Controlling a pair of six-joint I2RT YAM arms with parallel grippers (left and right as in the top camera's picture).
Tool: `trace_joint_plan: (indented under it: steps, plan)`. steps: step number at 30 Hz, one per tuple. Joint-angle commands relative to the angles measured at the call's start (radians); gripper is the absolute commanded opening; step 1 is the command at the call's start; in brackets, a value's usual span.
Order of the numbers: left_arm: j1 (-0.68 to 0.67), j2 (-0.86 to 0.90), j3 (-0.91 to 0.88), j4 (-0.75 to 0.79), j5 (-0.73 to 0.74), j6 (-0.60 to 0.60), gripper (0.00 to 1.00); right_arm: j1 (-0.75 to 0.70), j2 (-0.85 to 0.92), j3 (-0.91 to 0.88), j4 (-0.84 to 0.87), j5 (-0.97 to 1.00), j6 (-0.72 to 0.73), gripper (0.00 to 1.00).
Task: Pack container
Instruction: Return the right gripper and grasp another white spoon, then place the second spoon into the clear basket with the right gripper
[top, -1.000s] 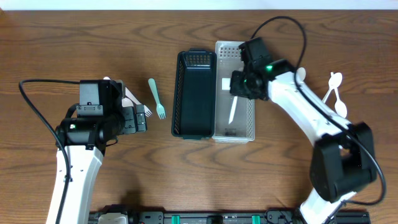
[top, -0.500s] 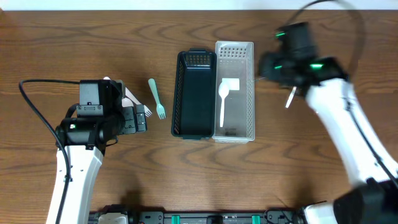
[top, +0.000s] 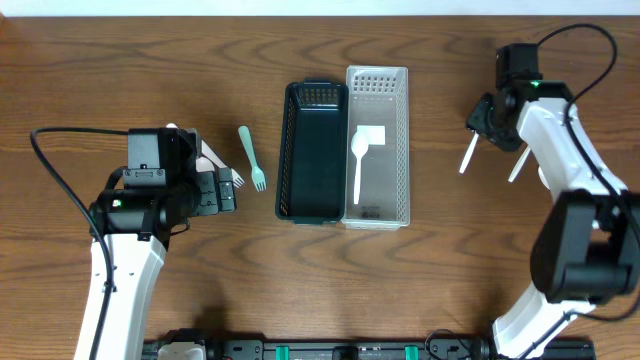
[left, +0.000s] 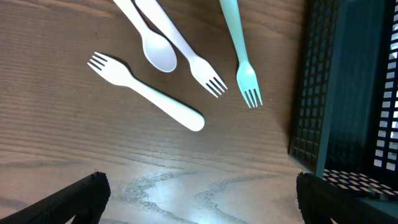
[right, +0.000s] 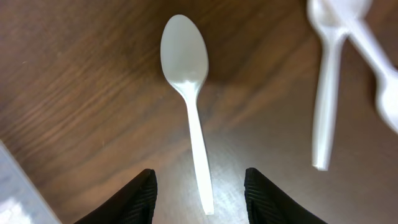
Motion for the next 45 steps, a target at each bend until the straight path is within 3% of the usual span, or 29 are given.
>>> trace_joint_plan:
  steps: [1, 20, 28, 32, 36, 45]
  plan:
    - [0.005, 0.0, 0.019, -0.003, -0.017, 0.017, 0.98, -0.014, 0.045, -0.002, 0.031, -0.01, 0.043, 0.49]
    - [0.005, 0.0, 0.019, -0.003, -0.017, 0.017, 0.98, -0.042, 0.208, -0.002, 0.108, -0.015, 0.095, 0.46]
    - [0.005, 0.0, 0.019, -0.003, -0.017, 0.017, 0.98, -0.042, 0.208, -0.002, 0.088, -0.014, 0.094, 0.2]
    - [0.005, 0.0, 0.019, -0.003, -0.017, 0.017, 0.98, -0.042, 0.208, -0.002, 0.068, -0.014, 0.093, 0.19]
    - [0.005, 0.0, 0.019, -0.003, -0.017, 0.017, 0.98, -0.042, 0.198, 0.001, 0.031, -0.016, 0.091, 0.04]
    - [0.005, 0.0, 0.019, -0.003, -0.017, 0.017, 0.98, 0.011, -0.025, 0.119, -0.093, -0.167, -0.005, 0.01]
